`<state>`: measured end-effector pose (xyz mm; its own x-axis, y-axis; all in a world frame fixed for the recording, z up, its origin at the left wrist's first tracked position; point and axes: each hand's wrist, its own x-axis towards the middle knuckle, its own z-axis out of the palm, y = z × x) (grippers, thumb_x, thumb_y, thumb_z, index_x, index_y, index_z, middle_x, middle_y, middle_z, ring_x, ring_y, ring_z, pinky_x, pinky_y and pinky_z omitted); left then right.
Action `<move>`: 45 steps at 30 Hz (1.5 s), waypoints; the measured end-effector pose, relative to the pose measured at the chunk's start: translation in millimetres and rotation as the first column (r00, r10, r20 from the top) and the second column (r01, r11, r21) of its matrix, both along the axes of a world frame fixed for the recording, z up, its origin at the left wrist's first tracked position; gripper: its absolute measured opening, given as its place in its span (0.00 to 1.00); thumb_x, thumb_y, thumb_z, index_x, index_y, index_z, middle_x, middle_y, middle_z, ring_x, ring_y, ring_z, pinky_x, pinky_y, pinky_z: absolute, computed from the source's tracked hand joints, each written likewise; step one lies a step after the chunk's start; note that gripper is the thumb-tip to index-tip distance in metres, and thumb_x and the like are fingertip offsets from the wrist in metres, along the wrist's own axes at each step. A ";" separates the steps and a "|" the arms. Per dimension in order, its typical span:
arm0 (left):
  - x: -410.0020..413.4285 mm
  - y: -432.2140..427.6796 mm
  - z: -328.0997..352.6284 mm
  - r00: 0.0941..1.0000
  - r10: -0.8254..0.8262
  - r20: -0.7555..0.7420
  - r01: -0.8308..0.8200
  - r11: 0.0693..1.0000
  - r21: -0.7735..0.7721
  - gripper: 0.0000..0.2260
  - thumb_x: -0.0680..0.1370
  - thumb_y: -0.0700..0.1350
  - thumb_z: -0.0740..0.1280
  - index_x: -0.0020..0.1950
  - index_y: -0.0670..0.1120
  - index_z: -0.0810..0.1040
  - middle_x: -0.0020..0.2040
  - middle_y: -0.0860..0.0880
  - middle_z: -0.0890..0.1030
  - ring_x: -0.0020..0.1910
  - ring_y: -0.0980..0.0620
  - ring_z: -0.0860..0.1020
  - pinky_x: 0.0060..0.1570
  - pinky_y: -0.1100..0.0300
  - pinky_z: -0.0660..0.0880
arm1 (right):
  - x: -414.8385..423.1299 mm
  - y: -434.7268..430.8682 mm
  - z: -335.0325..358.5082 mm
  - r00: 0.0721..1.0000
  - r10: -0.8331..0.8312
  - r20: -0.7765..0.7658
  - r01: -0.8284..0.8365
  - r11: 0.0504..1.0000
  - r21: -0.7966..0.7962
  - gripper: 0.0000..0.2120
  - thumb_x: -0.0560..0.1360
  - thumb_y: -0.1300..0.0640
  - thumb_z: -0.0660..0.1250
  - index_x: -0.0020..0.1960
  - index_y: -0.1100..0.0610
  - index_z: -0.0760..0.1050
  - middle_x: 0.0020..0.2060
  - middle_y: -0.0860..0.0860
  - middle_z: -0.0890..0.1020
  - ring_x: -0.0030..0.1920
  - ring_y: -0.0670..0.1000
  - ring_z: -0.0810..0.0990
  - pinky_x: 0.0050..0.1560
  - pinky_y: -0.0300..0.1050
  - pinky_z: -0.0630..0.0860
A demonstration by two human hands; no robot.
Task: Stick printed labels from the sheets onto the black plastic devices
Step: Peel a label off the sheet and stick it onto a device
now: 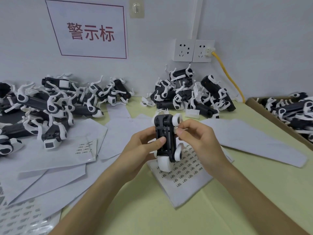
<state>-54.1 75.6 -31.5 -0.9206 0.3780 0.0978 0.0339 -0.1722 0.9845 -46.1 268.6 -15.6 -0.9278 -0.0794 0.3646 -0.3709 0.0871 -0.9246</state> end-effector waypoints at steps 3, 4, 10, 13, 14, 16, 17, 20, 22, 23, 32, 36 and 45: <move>0.2 0.7 0.6 1.000 0.012 0.004 -0.012 1.000 -0.009 0.14 0.82 0.38 0.65 0.67 0.44 0.80 0.63 0.45 0.83 0.63 0.43 0.81 0.59 0.44 0.80 | -0.1 -0.1 -0.1 1.000 -0.007 0.004 0.007 1.000 -0.001 0.06 0.79 0.63 0.69 0.43 0.58 0.80 0.38 0.48 0.84 0.41 0.45 0.82 0.44 0.37 0.78; 0.3 0.8 0.8 1.000 0.016 0.003 -0.016 1.000 -0.013 0.14 0.82 0.38 0.65 0.67 0.44 0.80 0.63 0.45 0.83 0.63 0.43 0.81 0.59 0.44 0.80 | -0.4 -0.3 -0.2 1.000 -0.011 0.005 0.011 1.000 0.002 0.06 0.79 0.63 0.69 0.43 0.58 0.80 0.38 0.48 0.84 0.41 0.45 0.82 0.45 0.37 0.78; 1.5 0.4 1.5 0.999 0.034 -0.009 -0.034 0.999 -0.040 0.14 0.81 0.38 0.66 0.67 0.44 0.80 0.64 0.46 0.83 0.63 0.44 0.81 0.63 0.40 0.78 | 0.1 -1.3 -0.6 1.000 -0.013 0.014 0.013 1.000 -0.001 0.08 0.79 0.63 0.70 0.42 0.55 0.81 0.37 0.47 0.85 0.41 0.44 0.83 0.48 0.40 0.80; 2.2 0.4 2.1 0.999 0.039 -0.013 -0.040 0.998 -0.048 0.14 0.82 0.38 0.66 0.67 0.44 0.80 0.64 0.46 0.83 0.63 0.44 0.81 0.64 0.39 0.77 | 0.4 -1.5 0.0 1.000 -0.018 0.022 0.018 1.000 0.001 0.07 0.79 0.63 0.70 0.42 0.56 0.80 0.38 0.47 0.85 0.41 0.44 0.83 0.48 0.41 0.79; 2.4 0.7 2.2 0.999 0.040 -0.016 -0.041 0.998 -0.054 0.14 0.82 0.38 0.65 0.67 0.44 0.80 0.64 0.46 0.83 0.63 0.44 0.81 0.64 0.38 0.77 | 0.3 -1.7 0.2 0.999 -0.023 0.025 0.023 1.000 0.003 0.07 0.79 0.63 0.70 0.42 0.57 0.80 0.38 0.48 0.85 0.41 0.45 0.83 0.49 0.41 0.80; 2.6 1.0 2.3 0.999 0.043 -0.022 -0.045 0.997 -0.066 0.14 0.82 0.38 0.65 0.67 0.44 0.80 0.64 0.47 0.83 0.63 0.44 0.81 0.64 0.38 0.77 | 0.0 -1.8 0.2 0.999 -0.032 0.031 0.031 0.999 0.008 0.06 0.79 0.62 0.70 0.43 0.58 0.80 0.38 0.49 0.85 0.42 0.45 0.83 0.50 0.43 0.80; 2.7 1.2 2.2 0.999 0.046 -0.023 -0.047 0.996 -0.069 0.14 0.82 0.38 0.65 0.67 0.44 0.80 0.64 0.47 0.83 0.63 0.45 0.81 0.64 0.38 0.77 | 0.0 -1.8 0.1 0.999 -0.034 0.034 0.033 0.999 0.010 0.06 0.79 0.62 0.69 0.43 0.58 0.81 0.38 0.49 0.85 0.42 0.45 0.83 0.50 0.43 0.80; 2.6 0.7 1.9 0.998 0.056 -0.031 -0.058 0.996 -0.075 0.14 0.82 0.37 0.65 0.66 0.45 0.80 0.64 0.47 0.83 0.63 0.44 0.81 0.63 0.40 0.78 | 0.3 -2.3 -0.7 0.999 -0.033 0.037 0.033 0.999 0.007 0.06 0.79 0.62 0.69 0.43 0.59 0.81 0.36 0.47 0.84 0.40 0.44 0.83 0.46 0.37 0.79; 2.7 0.5 1.6 0.997 0.066 -0.042 -0.069 0.994 -0.079 0.13 0.82 0.37 0.65 0.66 0.45 0.80 0.63 0.47 0.83 0.63 0.44 0.81 0.63 0.41 0.78 | 0.3 -2.6 -1.3 0.999 -0.033 0.042 0.033 0.999 -0.001 0.06 0.79 0.62 0.69 0.43 0.59 0.81 0.35 0.47 0.84 0.39 0.44 0.82 0.45 0.35 0.78; 2.7 0.5 1.2 0.996 0.074 -0.048 -0.078 0.994 -0.082 0.13 0.82 0.37 0.66 0.66 0.45 0.80 0.63 0.46 0.83 0.63 0.44 0.81 0.64 0.40 0.77 | 0.3 -2.7 -1.6 0.998 -0.034 0.044 0.034 0.999 -0.006 0.06 0.79 0.62 0.69 0.43 0.59 0.80 0.35 0.48 0.85 0.39 0.44 0.82 0.45 0.35 0.77; 2.0 -1.7 0.4 0.991 0.074 -0.110 -0.090 0.986 -0.139 0.13 0.82 0.38 0.66 0.65 0.45 0.81 0.61 0.44 0.84 0.62 0.42 0.81 0.67 0.35 0.73 | 0.8 0.0 -2.3 0.993 -0.046 0.106 0.047 0.999 -0.007 0.09 0.75 0.55 0.74 0.41 0.61 0.81 0.40 0.57 0.86 0.42 0.48 0.83 0.47 0.37 0.77; 0.0 -3.2 1.6 0.996 0.013 -0.094 -0.022 0.994 -0.102 0.13 0.84 0.39 0.63 0.66 0.45 0.80 0.62 0.44 0.84 0.63 0.42 0.81 0.62 0.44 0.78 | 0.8 -1.6 -0.9 0.976 -0.113 0.188 0.110 0.994 0.023 0.18 0.66 0.41 0.74 0.29 0.53 0.76 0.35 0.56 0.82 0.39 0.48 0.79 0.47 0.42 0.73; -6.1 -9.3 8.1 0.993 -0.022 0.115 -0.001 0.980 0.198 0.14 0.80 0.47 0.62 0.59 0.48 0.85 0.58 0.44 0.84 0.56 0.46 0.83 0.59 0.51 0.77 | 6.5 -9.2 -6.8 0.989 0.091 -0.116 -0.067 0.979 0.194 0.10 0.77 0.54 0.70 0.58 0.50 0.81 0.51 0.45 0.84 0.51 0.50 0.83 0.50 0.41 0.79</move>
<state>-60.2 66.3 -23.4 -0.9263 0.3714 0.0644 -0.0811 -0.3631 0.9282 -39.6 259.3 -22.4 -0.8644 -0.2290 0.4476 -0.4941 0.2223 -0.8405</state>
